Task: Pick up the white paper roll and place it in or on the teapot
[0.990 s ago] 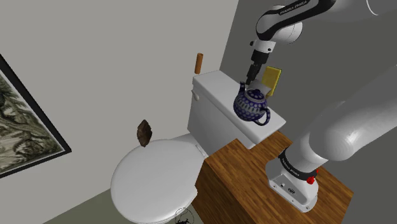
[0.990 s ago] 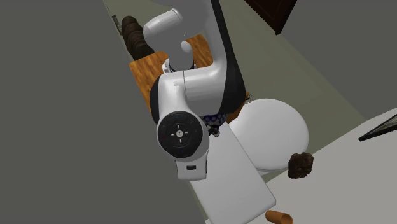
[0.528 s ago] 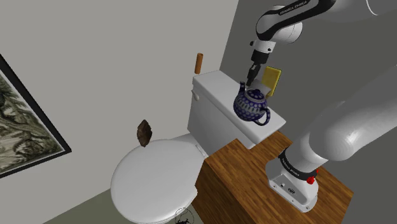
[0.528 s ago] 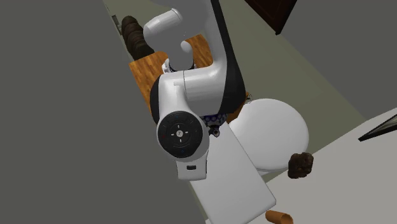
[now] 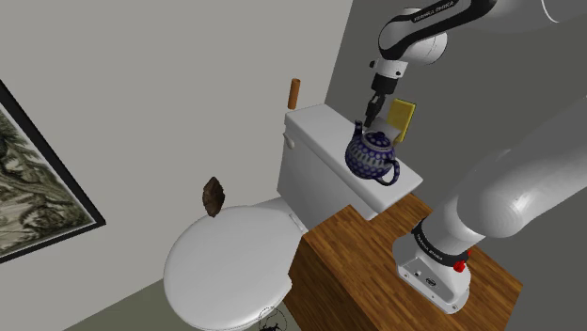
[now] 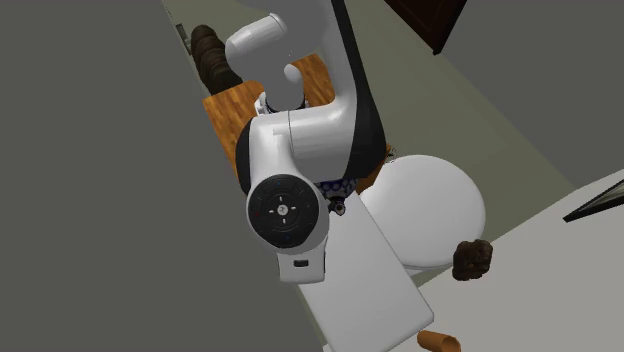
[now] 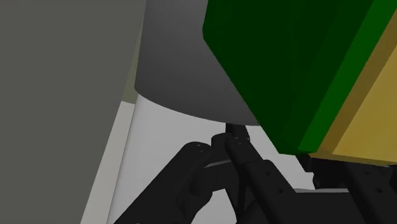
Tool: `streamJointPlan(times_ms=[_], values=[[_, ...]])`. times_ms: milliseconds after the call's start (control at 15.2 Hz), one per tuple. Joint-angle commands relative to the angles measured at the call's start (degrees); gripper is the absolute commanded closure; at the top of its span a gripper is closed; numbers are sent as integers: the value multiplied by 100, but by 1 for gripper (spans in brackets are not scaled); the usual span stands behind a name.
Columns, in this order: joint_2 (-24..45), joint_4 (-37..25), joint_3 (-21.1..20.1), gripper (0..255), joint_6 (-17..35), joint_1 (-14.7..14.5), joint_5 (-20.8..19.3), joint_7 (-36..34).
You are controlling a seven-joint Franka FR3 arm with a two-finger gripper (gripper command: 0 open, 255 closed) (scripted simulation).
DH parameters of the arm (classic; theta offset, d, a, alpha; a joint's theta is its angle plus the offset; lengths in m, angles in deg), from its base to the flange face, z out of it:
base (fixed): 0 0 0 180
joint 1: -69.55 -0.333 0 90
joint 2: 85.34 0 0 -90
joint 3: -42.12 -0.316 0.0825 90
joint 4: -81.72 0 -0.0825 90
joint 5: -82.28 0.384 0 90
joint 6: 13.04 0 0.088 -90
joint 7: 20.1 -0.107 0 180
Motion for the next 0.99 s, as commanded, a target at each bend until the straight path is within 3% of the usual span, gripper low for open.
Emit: streamJointPlan(times_ms=[0, 858, 924], values=[[-49, -35, -7, 255, -81, 6, -25, -23], [-486, -532, -113, 255, -970, 30, -183, -230], [-486, -532, -113, 0, -970, 30, -183, -230]])
